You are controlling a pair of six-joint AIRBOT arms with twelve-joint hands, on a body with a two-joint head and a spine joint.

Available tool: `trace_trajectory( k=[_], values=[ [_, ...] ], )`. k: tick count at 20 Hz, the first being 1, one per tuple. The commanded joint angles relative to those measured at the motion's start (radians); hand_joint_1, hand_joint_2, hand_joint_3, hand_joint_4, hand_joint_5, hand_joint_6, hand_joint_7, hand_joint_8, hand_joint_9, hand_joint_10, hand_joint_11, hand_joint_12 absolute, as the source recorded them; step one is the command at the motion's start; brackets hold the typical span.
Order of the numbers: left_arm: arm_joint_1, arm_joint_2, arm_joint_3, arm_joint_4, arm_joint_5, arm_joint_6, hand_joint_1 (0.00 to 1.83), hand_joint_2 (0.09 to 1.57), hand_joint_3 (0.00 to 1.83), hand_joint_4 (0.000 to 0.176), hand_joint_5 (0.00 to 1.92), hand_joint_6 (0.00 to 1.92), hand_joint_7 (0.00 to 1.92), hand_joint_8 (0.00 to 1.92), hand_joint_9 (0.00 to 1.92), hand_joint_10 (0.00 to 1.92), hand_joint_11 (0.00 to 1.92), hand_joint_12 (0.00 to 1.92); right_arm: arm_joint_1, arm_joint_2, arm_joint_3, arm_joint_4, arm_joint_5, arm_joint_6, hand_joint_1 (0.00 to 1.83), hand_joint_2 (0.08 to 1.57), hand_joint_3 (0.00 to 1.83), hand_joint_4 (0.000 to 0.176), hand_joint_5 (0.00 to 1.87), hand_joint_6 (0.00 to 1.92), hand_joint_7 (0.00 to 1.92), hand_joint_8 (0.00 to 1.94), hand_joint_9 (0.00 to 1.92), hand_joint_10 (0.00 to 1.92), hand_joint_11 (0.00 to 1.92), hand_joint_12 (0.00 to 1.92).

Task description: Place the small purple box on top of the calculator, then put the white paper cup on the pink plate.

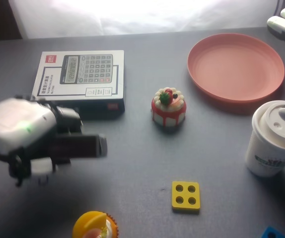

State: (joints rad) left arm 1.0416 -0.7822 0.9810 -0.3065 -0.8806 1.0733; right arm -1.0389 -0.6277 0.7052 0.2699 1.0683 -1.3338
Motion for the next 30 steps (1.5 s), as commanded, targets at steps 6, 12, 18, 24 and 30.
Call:
trace_trajectory(
  k=[6,12,18,24,30],
  values=[
    [-0.023,0.03,-0.015,0.001,-0.249,0.002,1.12,1.2,0.0,0.0,0.81,1.22,0.88,1.84,1.1,1.92,1.23,1.92,0.01,-0.003,0.007,-0.005,0.125,0.0,0.27,1.17,0.01,0.0,0.0,0.0,0.0,0.0,0.0,0.0,0.0,0.0],
    [-0.052,0.03,0.009,-0.039,-0.254,0.002,1.22,1.22,0.0,0.0,0.77,1.04,0.84,1.51,0.9,1.8,0.95,1.92,0.013,-0.007,0.009,-0.005,0.126,0.0,0.26,1.18,0.01,0.0,0.0,0.0,0.0,0.0,0.0,0.0,0.0,0.0],
    [-0.16,-0.027,0.1,-0.11,-0.151,0.007,1.23,1.2,0.0,0.0,0.81,1.0,0.86,1.45,0.8,1.51,0.71,1.89,0.013,-0.011,0.011,-0.005,0.125,0.0,0.27,1.17,0.0,0.0,0.0,0.0,0.0,0.0,0.0,0.0,0.0,0.0],
    [-0.27,-0.097,0.212,-0.207,-0.015,0.028,1.24,1.18,0.0,0.0,0.84,1.0,0.9,1.36,0.81,1.36,0.69,1.78,0.012,-0.016,0.015,-0.004,0.122,0.001,0.26,1.18,0.01,0.0,0.0,0.0,0.0,0.0,0.0,0.0,0.0,0.0],
    [-0.31,-0.126,0.251,-0.243,0.034,0.046,1.23,1.18,0.0,0.0,0.82,1.06,0.91,1.32,0.83,1.19,0.67,1.63,0.01,-0.018,0.017,-0.004,0.12,0.002,0.27,1.17,0.0,0.0,0.0,0.0,0.0,0.0,0.0,0.0,0.0,0.0]
  ],
)
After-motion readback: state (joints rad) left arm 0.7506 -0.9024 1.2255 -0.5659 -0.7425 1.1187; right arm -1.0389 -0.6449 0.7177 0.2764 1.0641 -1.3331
